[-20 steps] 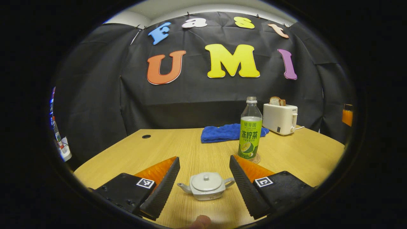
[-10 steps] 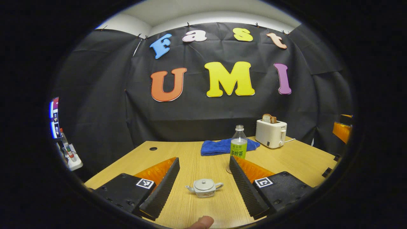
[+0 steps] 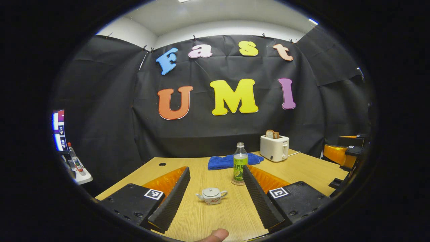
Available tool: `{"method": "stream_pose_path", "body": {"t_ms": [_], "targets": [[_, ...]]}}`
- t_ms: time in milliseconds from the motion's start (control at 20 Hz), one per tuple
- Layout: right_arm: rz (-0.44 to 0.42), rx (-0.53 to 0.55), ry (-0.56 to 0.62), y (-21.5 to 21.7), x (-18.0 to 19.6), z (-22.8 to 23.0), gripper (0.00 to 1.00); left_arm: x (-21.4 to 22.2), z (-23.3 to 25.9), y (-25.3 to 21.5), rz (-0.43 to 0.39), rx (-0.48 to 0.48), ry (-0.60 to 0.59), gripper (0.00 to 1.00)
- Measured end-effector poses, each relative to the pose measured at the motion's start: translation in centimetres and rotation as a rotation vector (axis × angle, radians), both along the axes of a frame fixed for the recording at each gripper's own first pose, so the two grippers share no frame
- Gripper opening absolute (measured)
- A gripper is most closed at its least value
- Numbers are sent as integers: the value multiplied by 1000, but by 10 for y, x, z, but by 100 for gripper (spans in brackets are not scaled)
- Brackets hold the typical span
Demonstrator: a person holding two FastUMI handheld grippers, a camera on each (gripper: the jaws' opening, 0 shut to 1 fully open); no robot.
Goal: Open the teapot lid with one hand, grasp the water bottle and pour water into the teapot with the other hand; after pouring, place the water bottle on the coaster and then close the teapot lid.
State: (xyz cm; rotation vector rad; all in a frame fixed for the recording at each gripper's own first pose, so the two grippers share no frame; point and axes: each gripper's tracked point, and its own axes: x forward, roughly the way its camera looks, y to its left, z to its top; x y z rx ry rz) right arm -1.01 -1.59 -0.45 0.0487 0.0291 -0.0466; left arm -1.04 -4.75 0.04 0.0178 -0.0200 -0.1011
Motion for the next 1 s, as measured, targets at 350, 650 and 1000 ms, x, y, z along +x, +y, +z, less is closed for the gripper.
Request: {"method": "stream_pose_path", "body": {"t_ms": [350,650,1000], "targets": [[17,-32,7,11,5,-8,95,-7,11,16,19,-30,-42,98],[36,-70,14,18,7,-14,95,4,-6,18,53,-23,-4,98],[37,-77,34,15,13,-20,97,9,-11,17,50,-37,13,98]]}}
